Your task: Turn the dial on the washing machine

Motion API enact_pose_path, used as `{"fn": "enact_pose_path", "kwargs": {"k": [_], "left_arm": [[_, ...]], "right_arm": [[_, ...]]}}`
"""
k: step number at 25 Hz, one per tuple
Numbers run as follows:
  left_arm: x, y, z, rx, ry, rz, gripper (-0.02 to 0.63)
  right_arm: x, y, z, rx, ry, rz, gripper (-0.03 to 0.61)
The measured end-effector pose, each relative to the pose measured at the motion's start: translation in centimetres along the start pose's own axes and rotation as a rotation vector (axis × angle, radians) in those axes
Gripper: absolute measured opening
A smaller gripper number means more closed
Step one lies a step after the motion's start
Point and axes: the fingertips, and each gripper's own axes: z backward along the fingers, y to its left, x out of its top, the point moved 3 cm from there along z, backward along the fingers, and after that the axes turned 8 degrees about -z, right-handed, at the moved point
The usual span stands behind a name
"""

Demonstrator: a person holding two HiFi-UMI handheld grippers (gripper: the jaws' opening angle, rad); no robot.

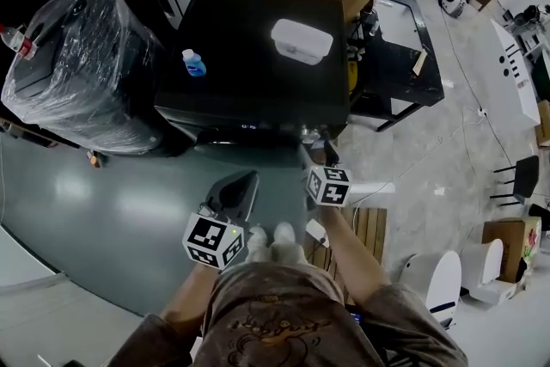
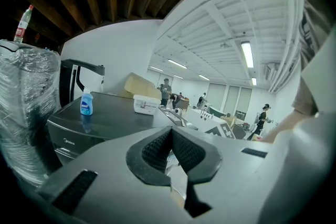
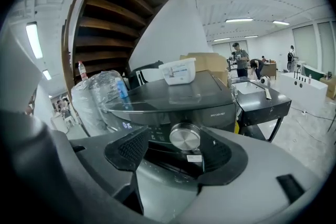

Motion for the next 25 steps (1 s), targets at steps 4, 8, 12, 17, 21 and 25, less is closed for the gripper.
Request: {"fn": "enact_pose_path", "kwargs": {"k": [4,8,12,17,21,25], "left_arm": [[-0.3,0.0,-0.4,0.002,0.012,0.005,-0.008],[-0.6,0.1,-0.5,0.007,0.022,0.009,-0.008],[-0.7,0.6,-0.3,0.021,0.03,0.013,-0.009],[-1.2,0.9,-0.1,0.035,0.042,0.02,-0.008],[-1.3,0.9,-0.1,0.04,0.044,0.026,-0.008],[-1.3,0.6,-0.2,0.039,0.043,0.031,-0.008]], "right_arm": [[-1.1,-1.4,-2.3,-0.038,0.039,-0.017,0.272],[-1.9,-2.4,-3.9,-0.062,0.065,-0.025,0.27],[-2.2,-2.3,-5.0,-0.059,0.08,-0.033,0.27],[-2.4,-2.4,-5.4,-0.082,0.089,-0.053,0.27],[-2.2,-2.7,-5.5,-0.081,0.094,-0.072,0.267],[-2.2,-2.8,-5.4,-0.065,0.093,-0.114,0.267]]}}
